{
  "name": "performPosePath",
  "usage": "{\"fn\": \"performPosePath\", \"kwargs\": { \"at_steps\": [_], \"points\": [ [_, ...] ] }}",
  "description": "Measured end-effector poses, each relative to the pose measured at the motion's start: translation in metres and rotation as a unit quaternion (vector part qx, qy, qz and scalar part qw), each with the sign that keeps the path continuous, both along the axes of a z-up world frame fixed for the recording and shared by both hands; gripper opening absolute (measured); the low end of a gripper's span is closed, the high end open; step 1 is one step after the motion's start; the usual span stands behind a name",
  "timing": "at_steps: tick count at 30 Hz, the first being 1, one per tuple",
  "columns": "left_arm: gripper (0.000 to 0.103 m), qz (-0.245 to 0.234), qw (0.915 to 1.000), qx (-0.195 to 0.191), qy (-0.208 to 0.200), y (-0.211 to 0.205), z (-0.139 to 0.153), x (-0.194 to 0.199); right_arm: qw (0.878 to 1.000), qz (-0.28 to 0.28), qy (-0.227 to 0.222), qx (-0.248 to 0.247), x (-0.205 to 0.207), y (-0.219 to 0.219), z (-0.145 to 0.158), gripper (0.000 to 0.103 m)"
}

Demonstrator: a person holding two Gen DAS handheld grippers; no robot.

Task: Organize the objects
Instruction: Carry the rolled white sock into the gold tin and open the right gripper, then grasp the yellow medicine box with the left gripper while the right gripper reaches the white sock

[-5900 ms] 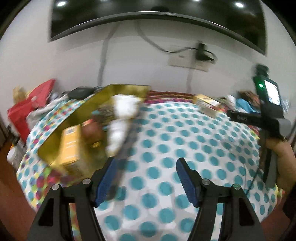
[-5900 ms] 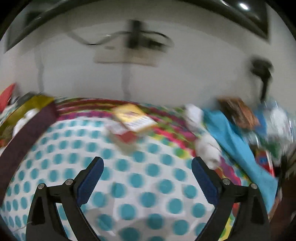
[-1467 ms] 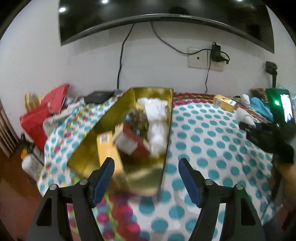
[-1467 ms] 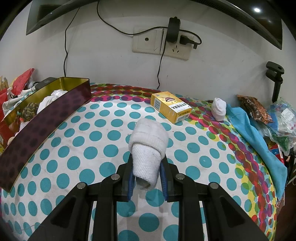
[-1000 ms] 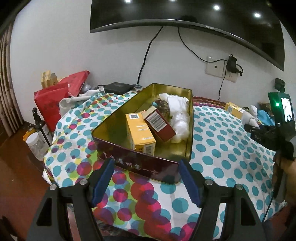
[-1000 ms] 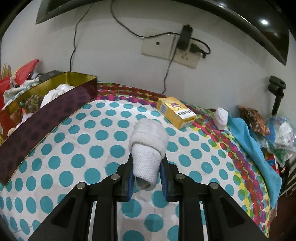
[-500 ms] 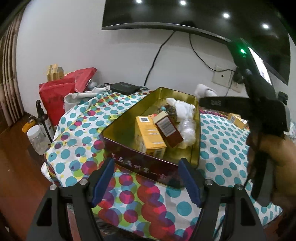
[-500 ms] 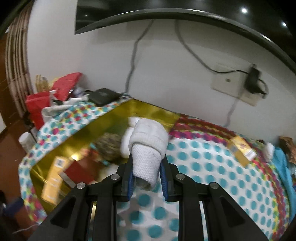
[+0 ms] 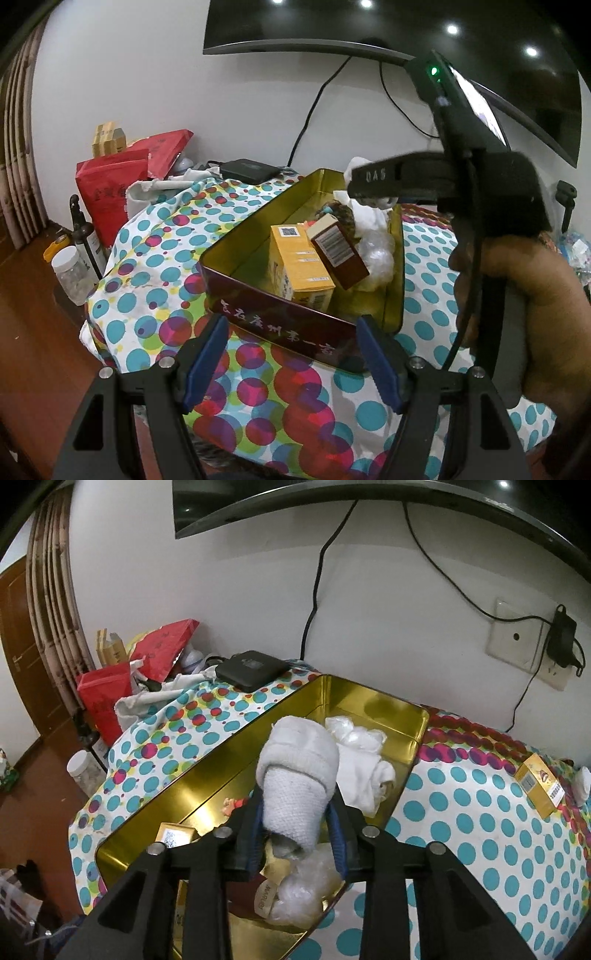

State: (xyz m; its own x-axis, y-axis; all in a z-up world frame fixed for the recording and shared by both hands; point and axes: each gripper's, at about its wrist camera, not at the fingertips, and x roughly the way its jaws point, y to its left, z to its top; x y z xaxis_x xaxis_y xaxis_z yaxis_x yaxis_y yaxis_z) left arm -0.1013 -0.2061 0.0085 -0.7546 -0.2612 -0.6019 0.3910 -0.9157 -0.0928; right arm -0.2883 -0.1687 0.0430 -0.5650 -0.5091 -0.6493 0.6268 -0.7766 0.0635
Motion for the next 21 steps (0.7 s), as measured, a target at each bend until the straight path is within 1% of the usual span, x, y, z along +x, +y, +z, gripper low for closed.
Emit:
{"fn": "performPosePath", "kwargs": {
  "at_steps": [2,3,4,7,9,10,11,12,13,14,15,17,19,21],
  "points": [
    [0.074,-0.002,1.0000,-0.005,-0.001,0.002,-0.001,-0.001,1.000,-0.003,-0.001,-0.009,-0.002,0.006,0.004,0.054],
    [0.074,-0.003,1.0000,-0.006,-0.002,0.003,-0.001,-0.001,1.000,-0.007,0.004,-0.013,-0.002,0.011,0.007,0.069],
    [0.074,-0.004,1.0000,-0.007,-0.002,0.005,-0.002,-0.001,1.000,-0.012,0.011,-0.024,-0.002,0.019,0.011,0.076],
    [0.074,-0.012,0.9999,-0.011,-0.003,0.011,-0.003,-0.002,0.998,-0.028,0.012,-0.051,-0.008,0.040,0.019,0.082],
    [0.074,-0.021,0.9996,-0.020,0.000,0.017,-0.001,-0.001,0.997,-0.050,0.012,-0.049,-0.015,0.058,0.021,0.083],
    [0.074,-0.026,0.9993,-0.026,0.003,0.020,0.001,-0.001,0.997,-0.058,0.016,-0.046,-0.017,0.067,0.020,0.087],
    [0.074,-0.031,0.9990,-0.031,0.006,0.024,0.002,-0.001,0.997,-0.068,0.024,-0.035,-0.019,0.078,0.018,0.088],
    [0.074,-0.036,0.9988,-0.031,0.009,0.029,0.003,-0.001,0.996,-0.082,0.038,-0.014,-0.021,0.091,0.013,0.088],
    [0.074,-0.044,0.9986,-0.026,0.012,0.034,0.003,-0.002,0.993,-0.102,0.051,0.012,-0.025,0.108,0.006,0.088],
    [0.074,-0.052,0.9983,-0.021,0.013,0.040,0.003,-0.004,0.991,-0.117,0.055,0.028,-0.030,0.124,-0.001,0.088],
    [0.074,-0.062,0.9978,-0.018,0.013,0.047,0.003,-0.005,0.988,-0.139,0.050,0.039,-0.038,0.149,-0.011,0.088],
    [0.074,-0.084,0.9962,-0.020,0.009,0.065,0.003,-0.013,0.981,-0.184,0.036,0.045,-0.051,0.194,-0.026,0.088],
    [0.074,-0.116,0.9930,-0.022,0.003,0.085,0.004,-0.027,0.973,-0.228,0.016,0.034,-0.064,0.236,-0.036,0.088],
    [0.074,-0.149,0.9886,-0.019,0.002,0.107,0.008,-0.049,0.963,-0.268,-0.005,0.017,-0.075,0.274,-0.039,0.088]
  ]
}}
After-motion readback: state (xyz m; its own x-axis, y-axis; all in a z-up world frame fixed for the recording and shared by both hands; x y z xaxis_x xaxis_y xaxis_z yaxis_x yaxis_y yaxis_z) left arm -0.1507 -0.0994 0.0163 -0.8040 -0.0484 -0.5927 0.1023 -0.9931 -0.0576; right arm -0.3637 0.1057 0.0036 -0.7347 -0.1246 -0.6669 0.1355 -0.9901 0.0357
